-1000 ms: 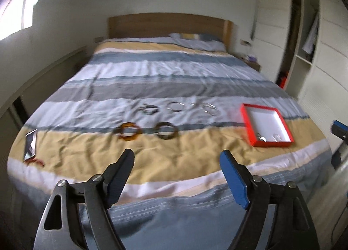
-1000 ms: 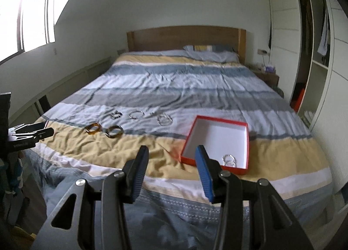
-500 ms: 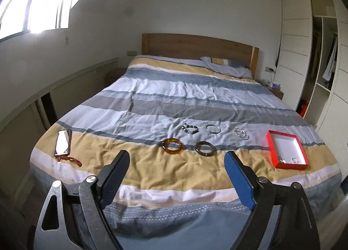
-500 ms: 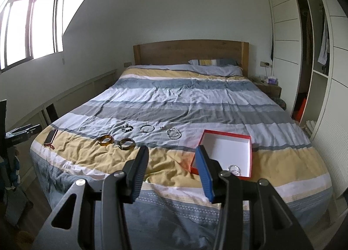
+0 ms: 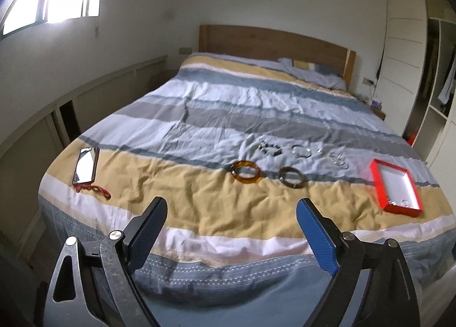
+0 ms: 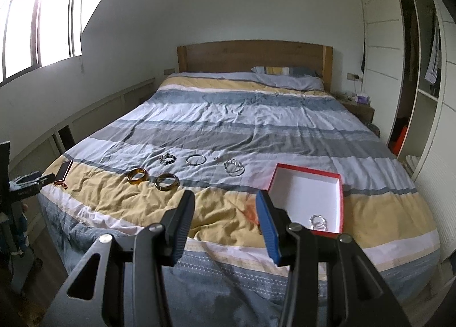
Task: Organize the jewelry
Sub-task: 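Move both tools back toward the remaining jewelry, then grasp the amber bangle with the left tool while the right tool grasps the dark bangle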
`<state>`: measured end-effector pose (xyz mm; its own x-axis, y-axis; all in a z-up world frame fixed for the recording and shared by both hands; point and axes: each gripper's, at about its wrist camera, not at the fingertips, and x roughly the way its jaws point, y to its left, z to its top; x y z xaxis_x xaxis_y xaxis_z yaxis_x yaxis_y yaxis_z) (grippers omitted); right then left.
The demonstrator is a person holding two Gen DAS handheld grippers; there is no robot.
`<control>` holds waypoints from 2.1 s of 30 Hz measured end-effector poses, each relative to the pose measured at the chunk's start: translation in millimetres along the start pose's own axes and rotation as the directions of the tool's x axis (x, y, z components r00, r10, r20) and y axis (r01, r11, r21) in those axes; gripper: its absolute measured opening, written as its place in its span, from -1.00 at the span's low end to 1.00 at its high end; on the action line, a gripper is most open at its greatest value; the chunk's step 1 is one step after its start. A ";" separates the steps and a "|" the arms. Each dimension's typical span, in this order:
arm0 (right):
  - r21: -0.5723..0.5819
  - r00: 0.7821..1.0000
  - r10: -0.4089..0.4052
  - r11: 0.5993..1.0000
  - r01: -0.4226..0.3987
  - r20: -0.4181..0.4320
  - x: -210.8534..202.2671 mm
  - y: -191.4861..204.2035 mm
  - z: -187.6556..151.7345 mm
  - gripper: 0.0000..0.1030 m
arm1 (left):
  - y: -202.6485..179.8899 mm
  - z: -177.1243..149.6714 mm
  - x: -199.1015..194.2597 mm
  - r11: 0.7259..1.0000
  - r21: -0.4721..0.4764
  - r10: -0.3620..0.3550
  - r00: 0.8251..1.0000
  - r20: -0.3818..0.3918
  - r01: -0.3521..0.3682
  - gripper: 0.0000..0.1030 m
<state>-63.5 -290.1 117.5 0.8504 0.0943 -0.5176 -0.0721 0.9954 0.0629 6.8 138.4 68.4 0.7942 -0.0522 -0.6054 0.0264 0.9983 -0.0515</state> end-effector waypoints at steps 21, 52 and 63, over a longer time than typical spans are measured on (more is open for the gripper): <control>0.052 0.960 0.035 0.998 -0.022 -0.277 169.4 -0.2 -40.2 -0.17 | -15.7 -13.4 158.8 1.000 0.009 -0.012 0.979 -0.201 0.015 0.76; 0.086 0.879 0.271 0.962 -0.258 -0.392 377.3 102.2 -16.4 -0.17 | 12.1 36.4 332.9 1.000 0.008 0.007 0.953 -0.302 -0.005 0.26; 0.127 0.867 0.275 0.961 -0.244 -0.416 430.8 119.1 -23.9 -0.18 | 1.7 32.9 359.3 0.997 0.072 0.053 0.947 -0.316 -0.032 0.24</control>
<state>281.8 -130.5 -118.3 0.5001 0.3623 -0.7866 -0.2108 0.9319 0.2951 312.2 122.1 -123.0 0.5622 -0.0043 -0.8270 0.0451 0.9987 0.0254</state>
